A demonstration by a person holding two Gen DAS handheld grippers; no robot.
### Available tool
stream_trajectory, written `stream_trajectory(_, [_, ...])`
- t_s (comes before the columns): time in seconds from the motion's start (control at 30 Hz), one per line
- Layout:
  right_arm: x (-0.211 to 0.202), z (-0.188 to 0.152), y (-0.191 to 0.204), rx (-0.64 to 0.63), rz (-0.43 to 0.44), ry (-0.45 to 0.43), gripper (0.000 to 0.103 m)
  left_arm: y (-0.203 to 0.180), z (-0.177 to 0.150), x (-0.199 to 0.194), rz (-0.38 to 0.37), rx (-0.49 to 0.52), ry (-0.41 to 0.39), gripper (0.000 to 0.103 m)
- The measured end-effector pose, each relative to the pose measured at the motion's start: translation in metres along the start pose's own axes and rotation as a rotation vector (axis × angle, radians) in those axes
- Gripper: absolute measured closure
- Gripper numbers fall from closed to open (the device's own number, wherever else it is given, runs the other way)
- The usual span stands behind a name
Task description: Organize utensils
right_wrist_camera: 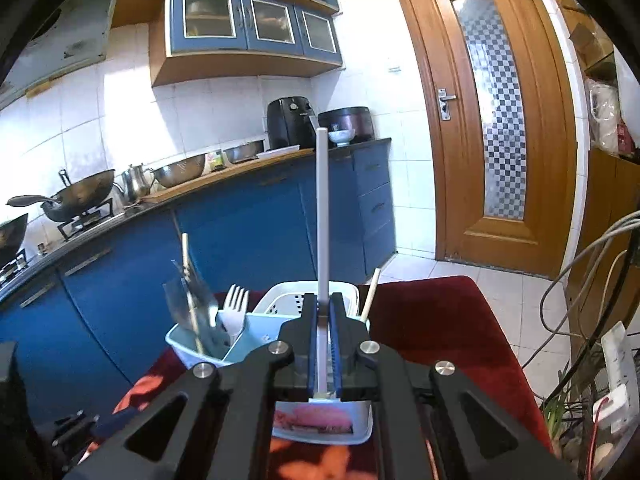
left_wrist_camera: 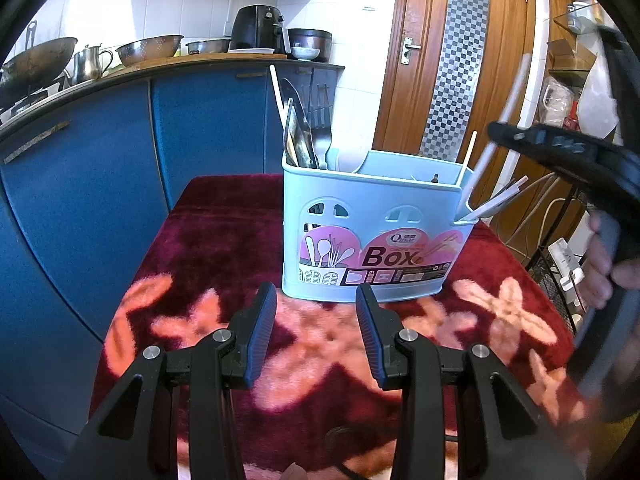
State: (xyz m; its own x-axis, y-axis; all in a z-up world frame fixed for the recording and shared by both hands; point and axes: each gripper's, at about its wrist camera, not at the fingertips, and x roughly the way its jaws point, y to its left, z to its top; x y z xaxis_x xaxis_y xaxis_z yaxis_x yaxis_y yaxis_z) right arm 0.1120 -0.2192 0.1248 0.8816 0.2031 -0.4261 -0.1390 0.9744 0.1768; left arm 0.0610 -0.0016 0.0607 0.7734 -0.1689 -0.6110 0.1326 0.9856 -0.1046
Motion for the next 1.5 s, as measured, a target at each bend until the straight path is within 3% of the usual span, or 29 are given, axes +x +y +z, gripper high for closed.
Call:
stream_trajectory(0.13, [0.03,-0.008,-0.002,-0.006,0.009,0.114,0.095,-0.001,0.0,-0.001,0.001,-0.001,-0.002,0.061])
stream_trajectory(0.2, [0.031,-0.011,-0.002,-0.009,0.001,0.118,0.093,-0.001,-0.001,-0.003,0.002,-0.001,-0.005,0.061])
stream_trajectory(0.33, [0.013,-0.01,-0.006,0.027,0.063,0.074,0.064,-0.003,-0.001,-0.004,0.002,-0.004,-0.005,0.061])
stream_trajectory(0.57, [-0.023,-0.007,-0.001,0.019,0.069,0.044,0.061,-0.008,-0.003,-0.008,0.001,0.002,-0.011,0.061])
stream_trajectory(0.8, [-0.05,-0.048,0.008,-0.001,0.084,0.086,0.059,-0.012,-0.009,-0.008,0.013,0.002,-0.02,0.061])
stream_trajectory(1.07, [-0.055,-0.093,0.011,0.005,0.029,0.08,0.05,-0.012,-0.018,0.002,0.04,-0.005,-0.021,0.061])
stream_trajectory(1.5, [-0.044,-0.127,0.013,0.007,-0.036,0.12,0.036,-0.008,-0.027,0.021,0.054,-0.013,0.008,0.061])
